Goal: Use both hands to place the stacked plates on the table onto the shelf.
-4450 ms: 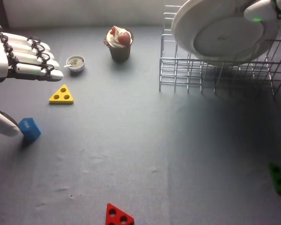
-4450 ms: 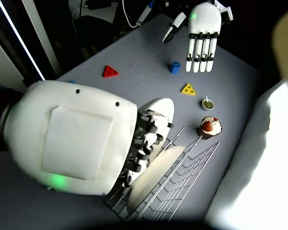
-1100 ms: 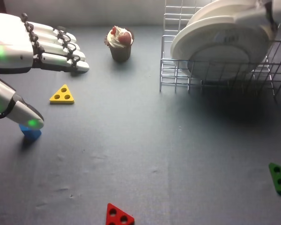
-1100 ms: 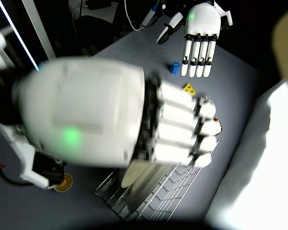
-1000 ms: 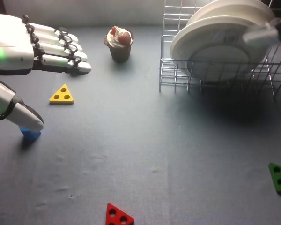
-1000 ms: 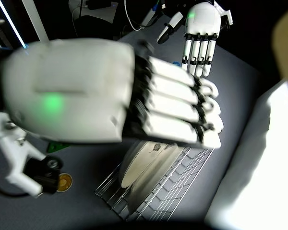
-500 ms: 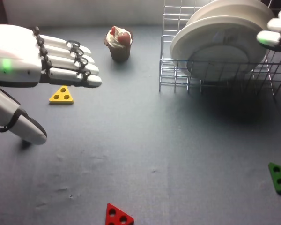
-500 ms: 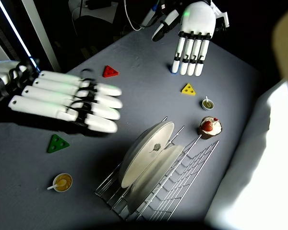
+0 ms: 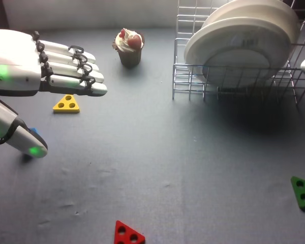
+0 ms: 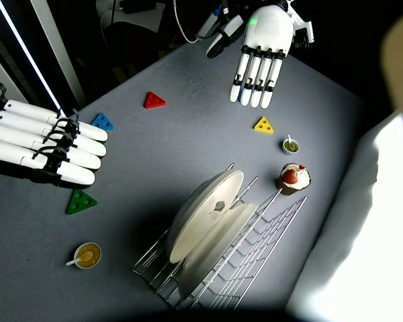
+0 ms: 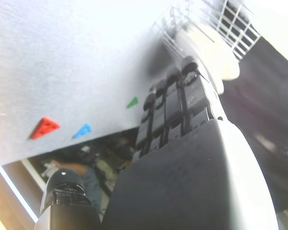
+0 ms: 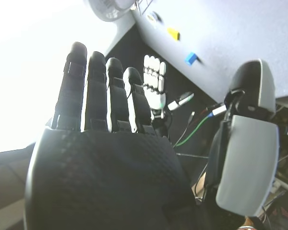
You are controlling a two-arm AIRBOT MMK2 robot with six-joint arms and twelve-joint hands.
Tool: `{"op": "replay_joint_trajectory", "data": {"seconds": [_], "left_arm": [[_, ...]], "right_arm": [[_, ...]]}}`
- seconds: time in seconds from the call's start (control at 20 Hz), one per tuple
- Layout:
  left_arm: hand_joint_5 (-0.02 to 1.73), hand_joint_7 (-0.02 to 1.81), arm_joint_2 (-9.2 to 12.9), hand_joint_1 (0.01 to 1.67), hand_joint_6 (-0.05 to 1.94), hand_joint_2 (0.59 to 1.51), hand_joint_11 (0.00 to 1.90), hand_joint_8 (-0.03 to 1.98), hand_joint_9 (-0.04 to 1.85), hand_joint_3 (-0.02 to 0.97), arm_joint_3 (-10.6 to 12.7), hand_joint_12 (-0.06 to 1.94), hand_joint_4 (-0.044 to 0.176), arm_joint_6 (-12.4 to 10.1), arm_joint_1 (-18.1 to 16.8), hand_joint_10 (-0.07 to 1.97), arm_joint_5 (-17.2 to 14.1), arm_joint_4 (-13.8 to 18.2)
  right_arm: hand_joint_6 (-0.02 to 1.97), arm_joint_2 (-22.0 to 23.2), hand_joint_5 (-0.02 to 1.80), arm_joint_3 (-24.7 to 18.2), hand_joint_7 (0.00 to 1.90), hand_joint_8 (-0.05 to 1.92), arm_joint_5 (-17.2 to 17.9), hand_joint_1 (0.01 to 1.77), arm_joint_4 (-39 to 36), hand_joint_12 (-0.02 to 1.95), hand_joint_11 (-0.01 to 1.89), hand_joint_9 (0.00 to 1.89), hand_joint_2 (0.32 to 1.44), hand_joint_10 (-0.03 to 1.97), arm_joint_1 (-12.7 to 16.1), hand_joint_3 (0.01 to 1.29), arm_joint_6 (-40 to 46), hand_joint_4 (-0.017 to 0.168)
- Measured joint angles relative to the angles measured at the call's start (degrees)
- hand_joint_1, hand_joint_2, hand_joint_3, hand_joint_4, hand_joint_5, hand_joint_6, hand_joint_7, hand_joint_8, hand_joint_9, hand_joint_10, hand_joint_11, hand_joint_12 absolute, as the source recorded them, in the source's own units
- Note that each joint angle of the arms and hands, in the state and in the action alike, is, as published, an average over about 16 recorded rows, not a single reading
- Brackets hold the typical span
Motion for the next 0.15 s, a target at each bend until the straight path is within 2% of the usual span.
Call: {"op": "replay_joint_trajectory", "data": {"seconds": [0.15], "left_arm": [[0.06, 0.08, 0.06, 0.02, 0.01, 0.987, 0.08, 0.0, 0.09, -0.004, 0.07, 0.01, 0.0, 0.01, 0.12, 0.02, -0.06, -0.35]], "right_arm": [[0.01, 0.41, 0.16, -0.4, 0.2, 0.01, 0.24, 0.67, -0.47, 0.02, 0.3, 0.24, 0.85, 0.01, -0.64, 0.01, 0.38, 0.009]]}}
